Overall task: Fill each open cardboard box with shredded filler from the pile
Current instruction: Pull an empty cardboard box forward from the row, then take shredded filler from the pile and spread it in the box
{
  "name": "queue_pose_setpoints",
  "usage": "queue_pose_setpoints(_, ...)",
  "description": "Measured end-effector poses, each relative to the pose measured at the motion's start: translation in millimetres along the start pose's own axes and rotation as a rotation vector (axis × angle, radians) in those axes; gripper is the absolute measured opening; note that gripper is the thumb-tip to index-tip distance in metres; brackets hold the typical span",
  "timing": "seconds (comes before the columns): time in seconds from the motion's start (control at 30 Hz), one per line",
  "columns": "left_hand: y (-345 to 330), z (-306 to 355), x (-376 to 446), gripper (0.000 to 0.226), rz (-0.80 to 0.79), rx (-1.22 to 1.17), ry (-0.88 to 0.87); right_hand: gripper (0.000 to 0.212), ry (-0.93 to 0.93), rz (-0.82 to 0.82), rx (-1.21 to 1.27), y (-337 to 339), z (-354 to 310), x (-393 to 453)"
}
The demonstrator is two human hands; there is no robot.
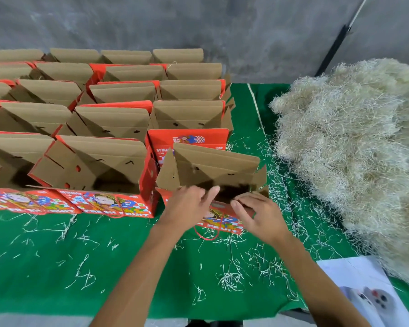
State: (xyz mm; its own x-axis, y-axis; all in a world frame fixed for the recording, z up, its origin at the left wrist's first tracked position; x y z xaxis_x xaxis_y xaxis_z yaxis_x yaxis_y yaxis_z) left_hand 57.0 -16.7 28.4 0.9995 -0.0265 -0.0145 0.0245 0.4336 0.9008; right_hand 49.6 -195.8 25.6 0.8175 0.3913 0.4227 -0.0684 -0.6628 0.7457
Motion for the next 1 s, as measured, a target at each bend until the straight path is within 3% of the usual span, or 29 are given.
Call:
queue_pose_setpoints(0.13,-33.7,-16.9,4.5,0.045,-0.288,0.115,0.029,0.024,-0.32,-0.083,0.162,-11.7,32.2,11.2)
queue_pose_setpoints(0.17,-44.3,-19.3,4.0,0.046,-0.329,0.102,0.037,0.023,-0.365,-0.077,0.117,-11.3,40.0,12.8)
queue_pose_setpoints(0.23,-65.3,-20.2,-1.1,0.058,-0.336,0.099,0.016,0.038,-0.394,-0.107,-0.166,-13.7,54.2,12.1)
queue_pose_setpoints(0.3,-83.2,-15.4,-6.5,0.056,-0.218,0.159,-0.059,0.059,-0.463,-0.162,-0.383,-19.1,70.2,3.0)
queue_pose_setpoints(0.43,-94.0,-16.2,-2.0,0.057,0.105,0.303,-0.101,0.066,-0.666,-0.289,-0.24,-56.5,104.5,-30.6)
queue_pose_setpoints(0.6,-90.5,-15.9,9.5,0.047,0.41,0.24,-0.105,0.043,-0.779,-0.08,0.251,-81.3,117.5,-36.6)
queue_pose_setpoints(0.73,-91.2,-12.8,16.6,0.041,0.581,0.122,-0.082,0.042,-0.93,0.018,0.368,-84.5,140.4,-42.9)
queue_pose_setpoints(0.83,-96.2,3.7,26.6,0.04,0.592,0.063,-0.039,0.042,-0.858,0.054,0.328,-70.3,147.0,-31.3)
queue_pose_setpoints(0.93,-112.2,30.0,36.0,0.039,0.454,0.01,-0.056,0.036,-0.78,0.012,0.301,-55.7,144.7,-25.0)
queue_pose_setpoints(1.0,-117.1,57.7,45.9,0.026,0.374,-0.061,-0.079,0.031,-0.726,0.027,0.307,-34.8,144.9,-21.0)
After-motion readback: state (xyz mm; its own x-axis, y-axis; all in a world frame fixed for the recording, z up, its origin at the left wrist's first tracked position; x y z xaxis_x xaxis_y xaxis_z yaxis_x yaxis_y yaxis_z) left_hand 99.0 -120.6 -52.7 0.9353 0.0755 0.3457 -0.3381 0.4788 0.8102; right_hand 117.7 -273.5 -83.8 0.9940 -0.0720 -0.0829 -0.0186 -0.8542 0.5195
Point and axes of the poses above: each hand's wrist, its own x-axis towards the middle knuckle, its own y-axis out of the back of the hand, z = x × y, the point moved 10 cm from there along x, towards the middle knuckle, and after that the axes turned 4 degrees about y, right-handed, at the moved point
